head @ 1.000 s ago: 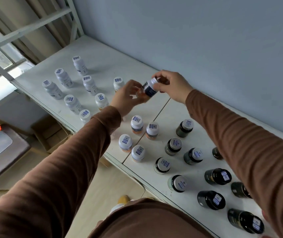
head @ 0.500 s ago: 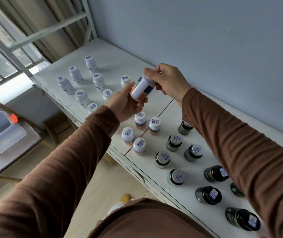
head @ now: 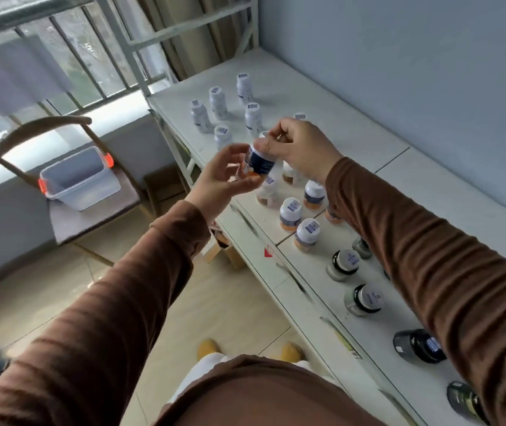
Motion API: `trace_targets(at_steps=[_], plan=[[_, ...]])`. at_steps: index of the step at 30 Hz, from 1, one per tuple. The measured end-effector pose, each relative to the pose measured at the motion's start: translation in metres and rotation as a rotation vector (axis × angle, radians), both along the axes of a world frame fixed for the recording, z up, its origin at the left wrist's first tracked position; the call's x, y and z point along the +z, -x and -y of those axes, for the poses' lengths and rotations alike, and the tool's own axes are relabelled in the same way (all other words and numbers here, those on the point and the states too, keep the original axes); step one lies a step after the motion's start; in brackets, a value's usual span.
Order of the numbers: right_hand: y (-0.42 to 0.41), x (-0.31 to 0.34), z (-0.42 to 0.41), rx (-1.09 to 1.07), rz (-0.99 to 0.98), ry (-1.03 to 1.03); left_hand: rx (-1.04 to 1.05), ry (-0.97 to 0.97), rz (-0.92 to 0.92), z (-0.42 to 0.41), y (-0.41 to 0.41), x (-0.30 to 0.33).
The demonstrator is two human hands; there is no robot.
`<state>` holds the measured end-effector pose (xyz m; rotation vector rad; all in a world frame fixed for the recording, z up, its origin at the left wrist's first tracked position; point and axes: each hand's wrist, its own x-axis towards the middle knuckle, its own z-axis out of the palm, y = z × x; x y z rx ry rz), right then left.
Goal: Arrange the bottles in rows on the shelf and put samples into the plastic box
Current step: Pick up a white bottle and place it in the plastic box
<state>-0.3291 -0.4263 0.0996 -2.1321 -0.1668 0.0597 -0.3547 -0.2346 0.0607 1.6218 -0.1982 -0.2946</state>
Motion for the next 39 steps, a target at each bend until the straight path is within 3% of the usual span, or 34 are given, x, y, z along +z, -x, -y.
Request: trace_targets(at_steps=[2, 6, 10, 13, 23, 39], plan=[[0.002, 0.000, -0.036, 0.044, 0.034, 0.047, 0.034, -0.093, 0.021, -0.037, 0.006, -0.001], [0.006, -0.001, -0.117, 0.129, 0.163, 0.258, 0.124, -0.458, 0.103, -0.125, 0.016, -0.014], [0.011, -0.016, -0.212, 0.200, 0.184, 0.313, 0.171, -0.888, 0.211, -0.228, 0.024, -0.028], [0.013, -0.029, -0.280, 0.230, 0.163, 0.324, 0.175, -1.062, 0.225, -0.302, 0.025, -0.040], [-0.026, -0.058, -0.420, 0.299, 0.123, 0.398, 0.256, -1.140, 0.142, -0.442, 0.004, -0.062], [-0.214, -0.123, -0.602, 0.406, -0.031, 0.455, 0.257, -1.188, -0.136, -0.619, -0.143, -0.109]])
